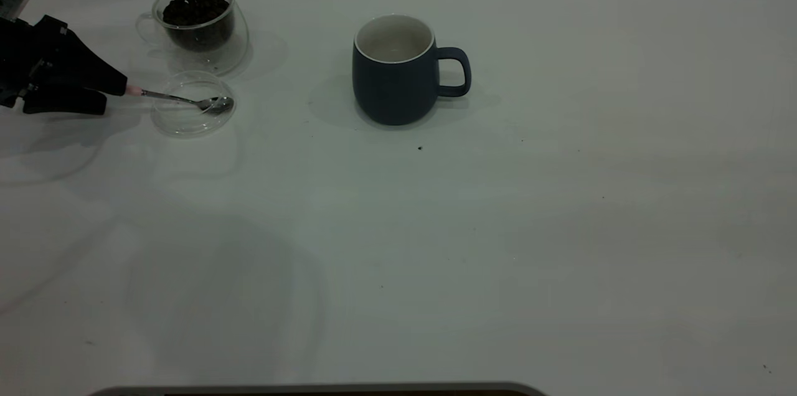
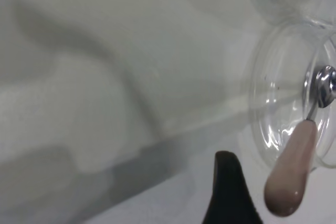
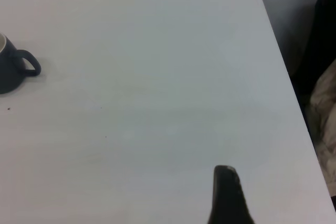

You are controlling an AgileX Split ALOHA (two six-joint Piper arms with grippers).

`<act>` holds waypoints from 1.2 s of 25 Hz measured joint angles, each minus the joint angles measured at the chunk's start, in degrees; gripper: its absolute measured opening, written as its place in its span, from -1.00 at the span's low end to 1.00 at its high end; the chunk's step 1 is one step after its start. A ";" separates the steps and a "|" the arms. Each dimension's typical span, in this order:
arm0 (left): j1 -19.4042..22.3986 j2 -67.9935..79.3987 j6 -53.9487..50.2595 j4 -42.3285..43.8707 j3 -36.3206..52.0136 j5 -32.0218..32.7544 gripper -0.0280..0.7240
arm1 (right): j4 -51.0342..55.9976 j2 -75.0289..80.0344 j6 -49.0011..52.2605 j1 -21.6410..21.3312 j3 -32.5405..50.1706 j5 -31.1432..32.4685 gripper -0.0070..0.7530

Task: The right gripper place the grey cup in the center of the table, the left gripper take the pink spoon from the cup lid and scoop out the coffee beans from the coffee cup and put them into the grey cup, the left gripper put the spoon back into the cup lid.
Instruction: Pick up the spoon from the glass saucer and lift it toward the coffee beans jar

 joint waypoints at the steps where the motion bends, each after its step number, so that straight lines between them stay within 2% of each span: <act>1: -0.07 0.00 0.01 0.00 0.00 0.01 0.57 | 0.00 0.00 0.00 0.00 0.00 0.05 0.42; 6: -0.09 0.00 1.38 0.00 0.00 0.33 0.50 | 0.00 0.00 0.00 0.00 0.00 0.07 0.42; 20: -0.09 0.00 2.15 -0.32 0.00 -0.84 0.07 | 0.00 0.00 0.00 0.00 0.00 0.11 0.42; 30: -0.09 0.00 2.94 -5.13 0.00 1.12 -0.37 | 0.00 0.00 0.00 0.00 0.00 0.13 0.42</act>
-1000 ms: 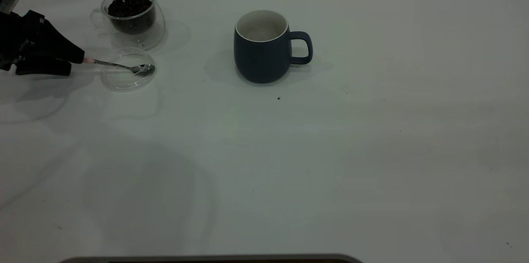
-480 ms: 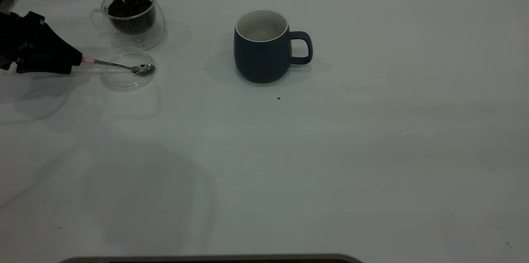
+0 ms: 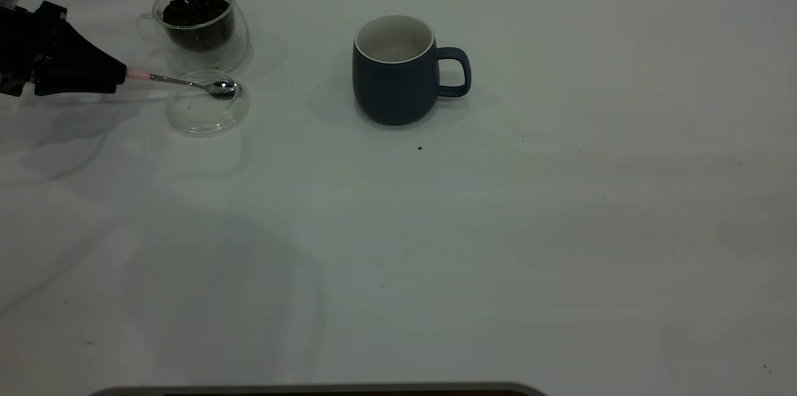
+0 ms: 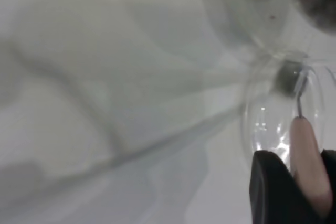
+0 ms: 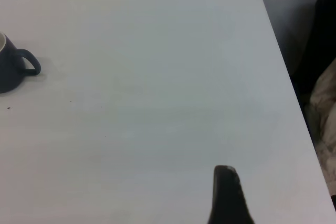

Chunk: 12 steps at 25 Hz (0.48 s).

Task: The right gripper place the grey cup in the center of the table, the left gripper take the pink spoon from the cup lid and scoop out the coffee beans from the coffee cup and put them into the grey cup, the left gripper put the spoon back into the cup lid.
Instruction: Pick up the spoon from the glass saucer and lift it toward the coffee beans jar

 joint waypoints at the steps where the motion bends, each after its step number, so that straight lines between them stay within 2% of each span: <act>1: 0.00 0.00 0.00 -0.13 0.00 0.55 -0.40 | 0.00 0.00 0.00 0.00 0.00 0.00 0.42; 5: 0.00 0.00 0.00 -0.42 -0.18 3.56 -0.52 | 0.00 0.00 0.00 0.00 0.00 0.00 0.42; 12: 0.25 0.00 0.00 0.57 -0.38 7.31 -0.56 | 0.00 0.00 0.00 0.00 0.00 0.00 0.42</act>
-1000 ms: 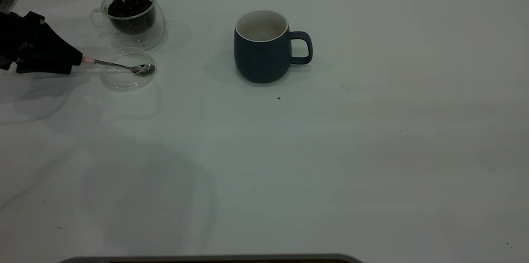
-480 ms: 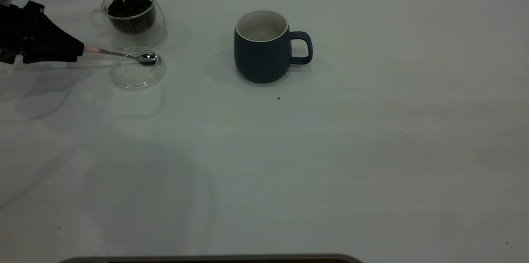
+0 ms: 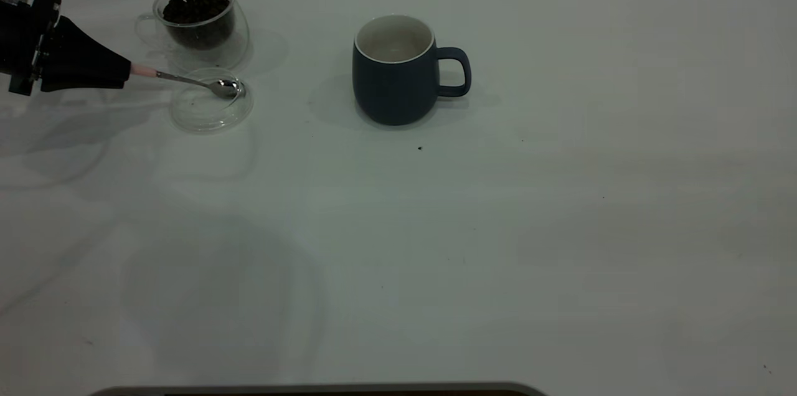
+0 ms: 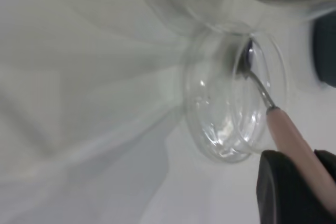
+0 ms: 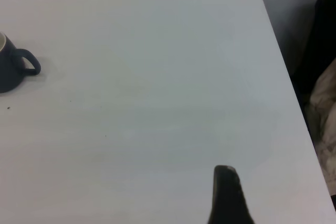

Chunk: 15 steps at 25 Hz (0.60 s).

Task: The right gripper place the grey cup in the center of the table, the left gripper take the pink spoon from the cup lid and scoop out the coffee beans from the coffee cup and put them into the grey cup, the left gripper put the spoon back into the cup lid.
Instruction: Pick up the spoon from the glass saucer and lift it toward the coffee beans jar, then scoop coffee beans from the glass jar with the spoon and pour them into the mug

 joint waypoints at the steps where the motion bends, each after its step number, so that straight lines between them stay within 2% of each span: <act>1: 0.05 0.00 0.00 0.50 -0.15 0.79 -0.56 | 0.00 0.00 0.00 0.00 0.00 0.00 0.42; 9: 1.34 -4.26 -0.63 7.51 -4.56 9.24 -0.56 | 0.00 0.00 0.00 0.00 0.00 0.05 0.42; 11: 1.52 -5.51 -0.99 6.52 -6.25 9.91 -0.56 | 0.00 0.00 0.00 0.00 0.00 0.05 0.42; 15: 1.78 -7.19 -1.24 -0.66 -10.32 10.19 -0.56 | 0.00 0.00 0.00 0.00 0.00 0.07 0.42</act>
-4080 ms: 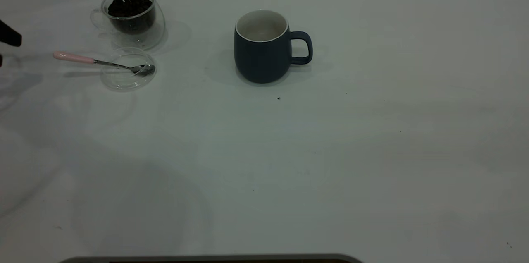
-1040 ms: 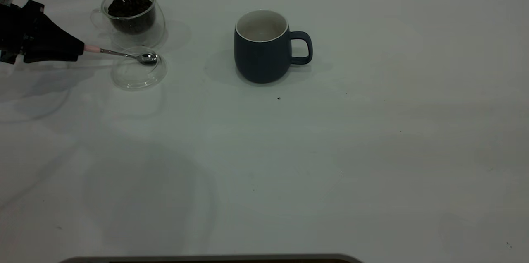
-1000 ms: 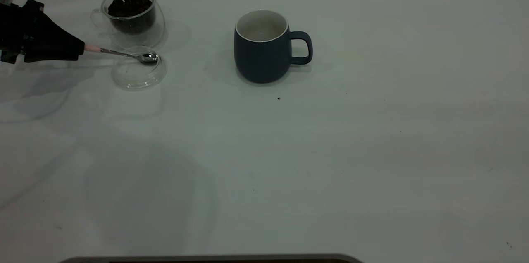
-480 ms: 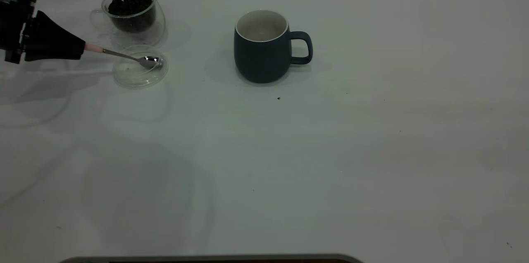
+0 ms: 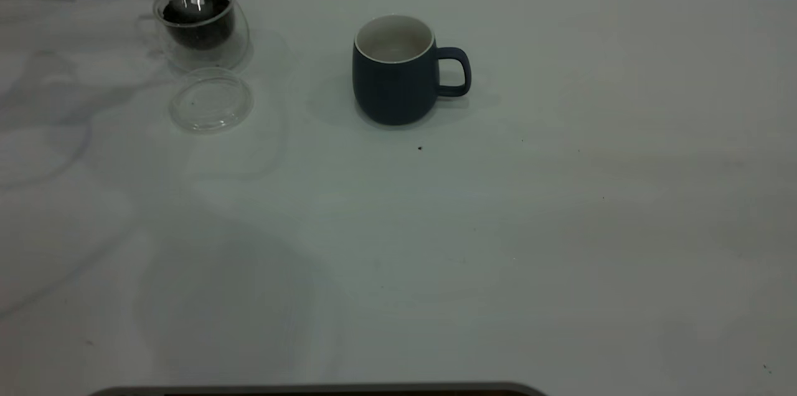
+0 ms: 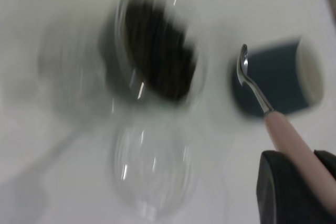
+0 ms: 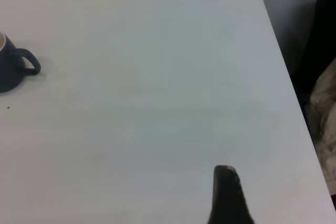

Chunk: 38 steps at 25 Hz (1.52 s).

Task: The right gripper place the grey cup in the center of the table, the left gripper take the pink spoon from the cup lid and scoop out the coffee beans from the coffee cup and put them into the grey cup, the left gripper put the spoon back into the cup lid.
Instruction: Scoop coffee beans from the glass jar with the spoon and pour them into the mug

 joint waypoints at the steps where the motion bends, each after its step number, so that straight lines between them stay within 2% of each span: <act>1: 0.04 -0.17 -0.31 -1.93 -1.27 0.22 -0.56 | 0.00 0.00 0.00 0.00 0.00 0.00 0.42; 3: 0.04 -0.52 -2.07 -3.54 -2.99 0.22 -0.56 | 0.00 0.00 0.00 0.00 0.00 0.00 0.42; 8: 0.04 -0.01 -6.91 -1.46 -3.52 -2.33 -0.56 | 0.00 0.00 0.00 0.00 0.00 0.10 0.42; 23: 0.04 8.19 -9.34 -0.90 -3.63 -5.95 -0.56 | 0.00 0.00 0.00 0.00 0.00 0.16 0.42; 30: -0.12 8.88 -9.47 -1.27 -3.71 -6.13 -0.56 | 0.00 0.00 0.00 0.00 0.00 0.16 0.42; 38: -0.12 8.93 -14.31 -1.39 -3.77 -5.89 -0.56 | 0.00 0.00 0.00 0.00 0.00 0.16 0.42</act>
